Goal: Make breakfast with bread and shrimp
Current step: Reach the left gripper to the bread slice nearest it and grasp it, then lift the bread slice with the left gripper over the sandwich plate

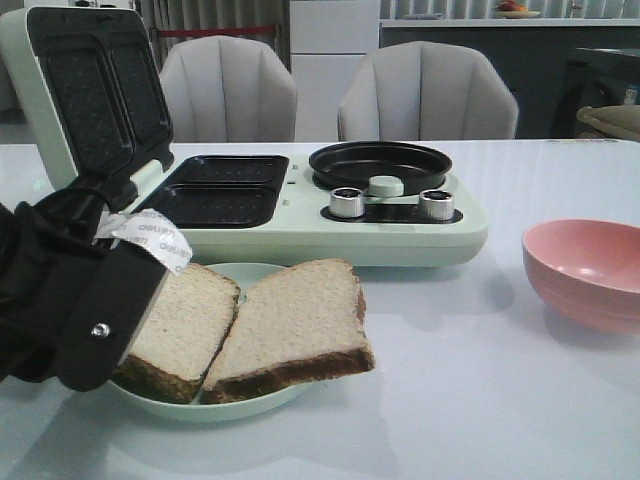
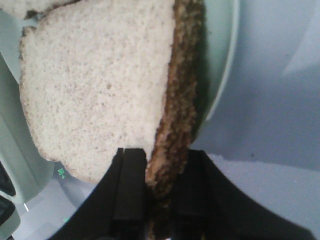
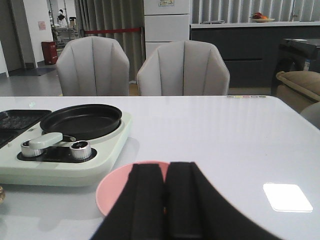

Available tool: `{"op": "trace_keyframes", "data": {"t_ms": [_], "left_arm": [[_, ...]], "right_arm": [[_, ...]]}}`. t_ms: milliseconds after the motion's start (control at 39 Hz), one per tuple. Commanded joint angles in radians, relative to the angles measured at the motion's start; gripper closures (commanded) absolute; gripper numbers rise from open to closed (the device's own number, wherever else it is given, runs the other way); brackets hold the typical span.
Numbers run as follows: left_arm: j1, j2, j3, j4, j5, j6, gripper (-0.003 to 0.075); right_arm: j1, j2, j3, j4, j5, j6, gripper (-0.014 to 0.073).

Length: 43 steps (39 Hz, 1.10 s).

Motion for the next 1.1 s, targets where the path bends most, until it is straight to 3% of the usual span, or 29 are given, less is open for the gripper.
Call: {"op": "trace_keyframes", "data": {"t_ms": [0,615,820,1076], "left_arm": [[0.0,-0.063,-0.023,-0.014,0.043,-0.011,0.06],[0.0,-0.368,-0.026,-0.043,0.046,-0.02,0.06],[0.0,-0.359,-0.099,-0.024,0.043,-0.02,0.06],[0.036,-0.237,-0.31,-0.022,0.039,-0.02,0.0601]], "right_arm": [[-0.005,-0.022,-0.014,-0.011,-0.09,-0.001,0.0459],[-0.005,-0.022,-0.014,-0.011,-0.09,-0.001,0.0459],[-0.005,-0.022,-0.014,-0.011,-0.09,-0.001,0.0459],[-0.005,-0.022,-0.014,-0.011,-0.09,-0.001,0.0459]]}}
